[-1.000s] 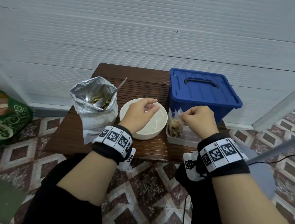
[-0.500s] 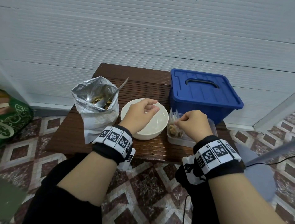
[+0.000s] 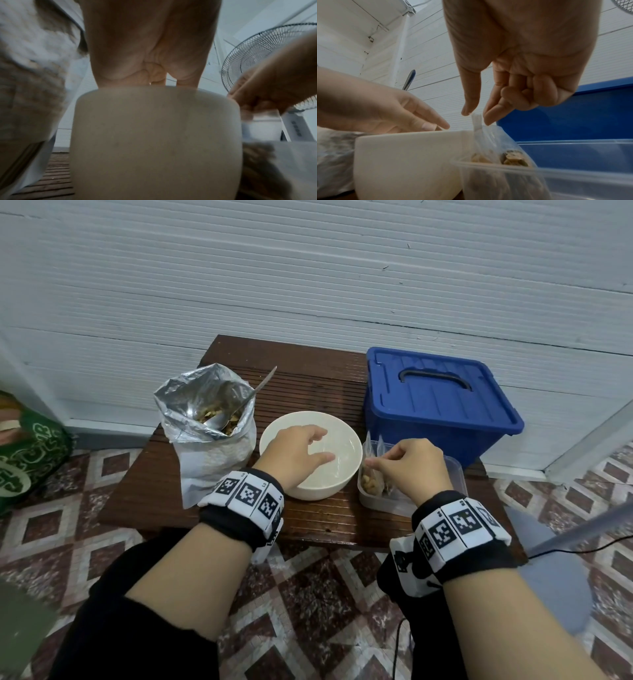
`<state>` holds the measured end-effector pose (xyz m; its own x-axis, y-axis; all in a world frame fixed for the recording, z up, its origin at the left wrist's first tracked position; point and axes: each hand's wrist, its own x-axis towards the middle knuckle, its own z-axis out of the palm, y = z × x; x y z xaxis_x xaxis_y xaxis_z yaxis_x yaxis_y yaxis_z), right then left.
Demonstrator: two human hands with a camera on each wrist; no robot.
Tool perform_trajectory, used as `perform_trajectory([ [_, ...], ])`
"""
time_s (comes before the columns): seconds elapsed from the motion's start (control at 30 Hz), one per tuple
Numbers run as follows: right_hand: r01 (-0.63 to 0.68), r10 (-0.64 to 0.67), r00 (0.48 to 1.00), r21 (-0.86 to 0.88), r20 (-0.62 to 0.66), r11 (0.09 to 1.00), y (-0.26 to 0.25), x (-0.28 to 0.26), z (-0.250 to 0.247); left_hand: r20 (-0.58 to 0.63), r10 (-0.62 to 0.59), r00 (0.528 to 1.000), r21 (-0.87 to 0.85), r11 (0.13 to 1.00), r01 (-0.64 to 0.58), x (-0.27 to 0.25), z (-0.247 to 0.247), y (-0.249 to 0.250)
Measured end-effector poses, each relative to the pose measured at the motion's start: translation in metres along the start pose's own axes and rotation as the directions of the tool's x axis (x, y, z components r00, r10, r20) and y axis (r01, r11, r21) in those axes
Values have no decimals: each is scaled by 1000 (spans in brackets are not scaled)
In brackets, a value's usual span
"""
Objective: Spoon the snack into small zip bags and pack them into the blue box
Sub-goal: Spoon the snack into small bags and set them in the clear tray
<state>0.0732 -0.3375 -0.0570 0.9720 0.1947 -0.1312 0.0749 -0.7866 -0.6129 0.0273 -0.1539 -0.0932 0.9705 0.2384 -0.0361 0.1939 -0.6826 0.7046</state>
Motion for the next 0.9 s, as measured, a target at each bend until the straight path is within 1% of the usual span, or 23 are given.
perform_trajectory([
  [0.1,20,-17,999,55,-50,998,2,2,1,103,-29,994,177,984,10,1,4,-2],
  [0.17,28,-20,996,95,-87,995,3,3,1,144,-30,989,273,962,-11,2,7,-2],
  [0.23,36,-21,993,132,-120,991,3,3,0,141,-19,990,333,942,-30,4,10,-1],
  [0.37,55,-32,991,180,-132,982,4,4,-1,109,-14,994,371,928,-27,8,12,3],
  [0.57,93,-65,987,190,-144,977,4,7,-1,28,-3,1000,367,930,-8,10,16,6],
  [0.73,115,-88,986,189,-145,975,5,6,1,13,10,1000,381,924,-14,8,19,7],
  [0.8,119,-91,985,190,-149,975,5,6,1,-11,26,1000,324,946,-21,7,16,8],
  [0.9,133,-103,983,200,-155,971,3,6,0,-28,72,997,117,991,-68,5,2,13],
])
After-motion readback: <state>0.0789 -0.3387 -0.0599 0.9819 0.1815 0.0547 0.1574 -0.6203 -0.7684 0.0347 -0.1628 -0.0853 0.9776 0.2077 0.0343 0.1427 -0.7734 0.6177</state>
